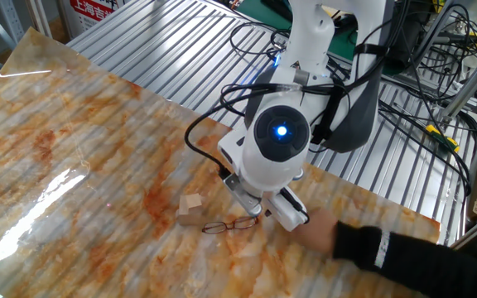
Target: Unfold the leg of the glasses (with one hand)
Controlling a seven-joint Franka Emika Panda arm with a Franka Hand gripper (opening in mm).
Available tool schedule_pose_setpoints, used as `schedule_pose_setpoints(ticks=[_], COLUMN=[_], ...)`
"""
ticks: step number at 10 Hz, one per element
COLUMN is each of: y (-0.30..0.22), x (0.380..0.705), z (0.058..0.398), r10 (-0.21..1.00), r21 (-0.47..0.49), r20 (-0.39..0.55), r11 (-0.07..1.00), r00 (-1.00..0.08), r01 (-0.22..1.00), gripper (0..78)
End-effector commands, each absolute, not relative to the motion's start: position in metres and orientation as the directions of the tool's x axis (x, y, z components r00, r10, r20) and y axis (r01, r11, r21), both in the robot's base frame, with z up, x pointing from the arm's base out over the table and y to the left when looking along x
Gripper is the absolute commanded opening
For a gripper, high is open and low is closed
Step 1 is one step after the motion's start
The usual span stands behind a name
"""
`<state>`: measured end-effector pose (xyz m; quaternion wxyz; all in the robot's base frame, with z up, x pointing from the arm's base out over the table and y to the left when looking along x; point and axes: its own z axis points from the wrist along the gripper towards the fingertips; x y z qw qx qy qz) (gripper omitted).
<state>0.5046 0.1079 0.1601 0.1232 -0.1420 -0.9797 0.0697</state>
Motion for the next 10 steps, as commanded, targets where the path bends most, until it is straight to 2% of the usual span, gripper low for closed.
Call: schedule_pose_setpoints(ticks=[1, 6, 10], y=[0.102, 0.081, 0.084], x=[0.504, 0.52, 0.527], z=[0.166, 0.162, 0.151], r10=[0.36, 0.363, 0.37], r21=[-0.185, -0.18, -0.15], r20=[0.207, 0.207, 0.216], r11=[0.928, 0.927, 0.927], r00=[-0.91, -0.908, -0.904], r01=[0.325, 0.33, 0.344], gripper=[77.4, 77.4, 77.4])
